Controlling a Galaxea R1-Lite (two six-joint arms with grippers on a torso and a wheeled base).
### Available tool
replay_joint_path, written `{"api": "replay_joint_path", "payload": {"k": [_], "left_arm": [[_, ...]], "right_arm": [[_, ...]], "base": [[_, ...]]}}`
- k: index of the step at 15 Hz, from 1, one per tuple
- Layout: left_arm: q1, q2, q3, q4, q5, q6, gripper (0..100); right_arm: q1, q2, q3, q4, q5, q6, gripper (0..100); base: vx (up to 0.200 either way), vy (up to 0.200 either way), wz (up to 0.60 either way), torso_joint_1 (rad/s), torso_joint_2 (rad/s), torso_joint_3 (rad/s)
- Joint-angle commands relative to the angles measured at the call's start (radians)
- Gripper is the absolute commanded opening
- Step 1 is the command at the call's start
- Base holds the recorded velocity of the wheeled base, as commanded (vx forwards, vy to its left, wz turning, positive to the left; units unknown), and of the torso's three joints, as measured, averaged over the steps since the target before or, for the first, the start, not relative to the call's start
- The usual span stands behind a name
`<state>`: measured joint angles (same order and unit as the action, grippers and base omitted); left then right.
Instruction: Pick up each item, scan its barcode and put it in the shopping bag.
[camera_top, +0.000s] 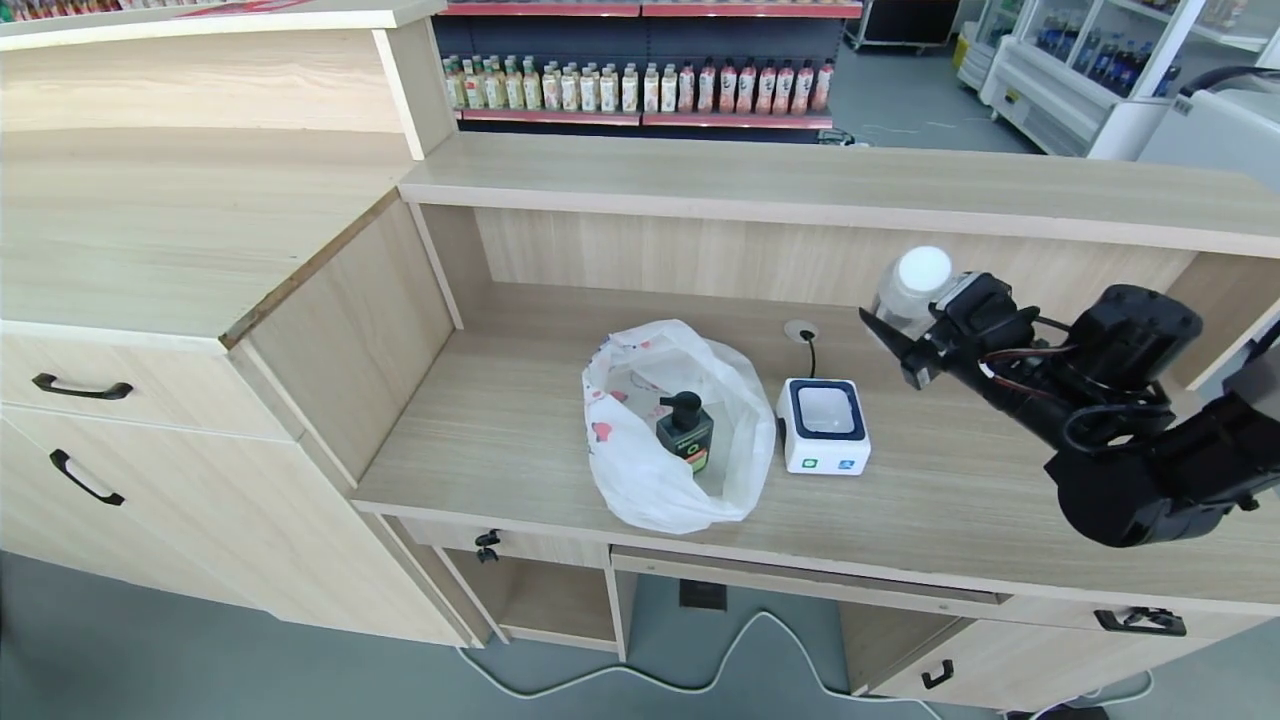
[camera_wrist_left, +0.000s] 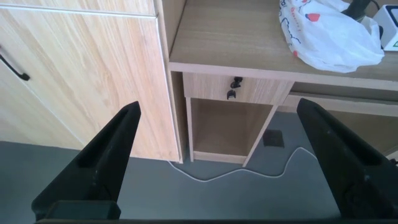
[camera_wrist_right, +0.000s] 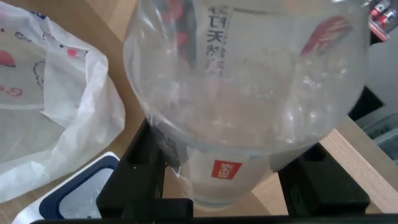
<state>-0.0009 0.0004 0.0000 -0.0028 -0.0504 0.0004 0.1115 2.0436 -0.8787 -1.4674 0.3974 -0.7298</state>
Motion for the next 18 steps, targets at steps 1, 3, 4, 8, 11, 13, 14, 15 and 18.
{"api": "replay_joint_path", "payload": {"k": [1, 3, 4, 8, 11, 13, 14, 15, 18], "left_arm": [[0.001, 0.0, 0.0, 0.0, 0.001, 0.0, 100], [0.001, 0.0, 0.0, 0.0, 0.001, 0.001, 100], [0.001, 0.0, 0.0, 0.0, 0.001, 0.0, 100], [0.001, 0.0, 0.0, 0.0, 0.0, 0.0, 100], [-0.001, 0.0, 0.0, 0.0, 0.0, 0.001, 100], [-0.001, 0.0, 0.0, 0.0, 0.0, 0.0, 100], [0.001, 0.0, 0.0, 0.0, 0.0, 0.001, 100], [0.001, 0.0, 0.0, 0.0, 0.0, 0.0, 100], [0.001, 0.0, 0.0, 0.0, 0.0, 0.0, 100]], "right_arm": [[-0.003, 0.053, 0.0, -0.03, 0.031, -0.005, 0], [-0.013, 0.082, -0.014, -0.056, 0.08, -0.042, 0], [-0.021, 0.093, -0.028, -0.057, 0.095, -0.054, 0], [-0.05, 0.105, -0.029, -0.077, 0.198, -0.054, 0], [-0.093, 0.107, -0.022, -0.077, 0.394, -0.074, 0], [-0.122, 0.122, -0.023, -0.079, 0.429, -0.112, 0], [-0.131, 0.128, -0.028, -0.08, 0.434, -0.112, 0], [-0.145, 0.133, -0.031, -0.08, 0.434, -0.112, 0], [-0.161, 0.156, -0.034, -0.097, 0.437, -0.108, 0]], "base": [[0.0, 0.0, 0.0, 0.0, 0.0, 0.0], [0.0, 0.0, 0.0, 0.0, 0.0, 0.0], [0.0, 0.0, 0.0, 0.0, 0.0, 0.0], [0.0, 0.0, 0.0, 0.0, 0.0, 0.0], [0.0, 0.0, 0.0, 0.0, 0.0, 0.0], [0.0, 0.0, 0.0, 0.0, 0.0, 0.0], [0.0, 0.0, 0.0, 0.0, 0.0, 0.0], [0.0, 0.0, 0.0, 0.0, 0.0, 0.0], [0.0, 0.0, 0.0, 0.0, 0.0, 0.0]]}}
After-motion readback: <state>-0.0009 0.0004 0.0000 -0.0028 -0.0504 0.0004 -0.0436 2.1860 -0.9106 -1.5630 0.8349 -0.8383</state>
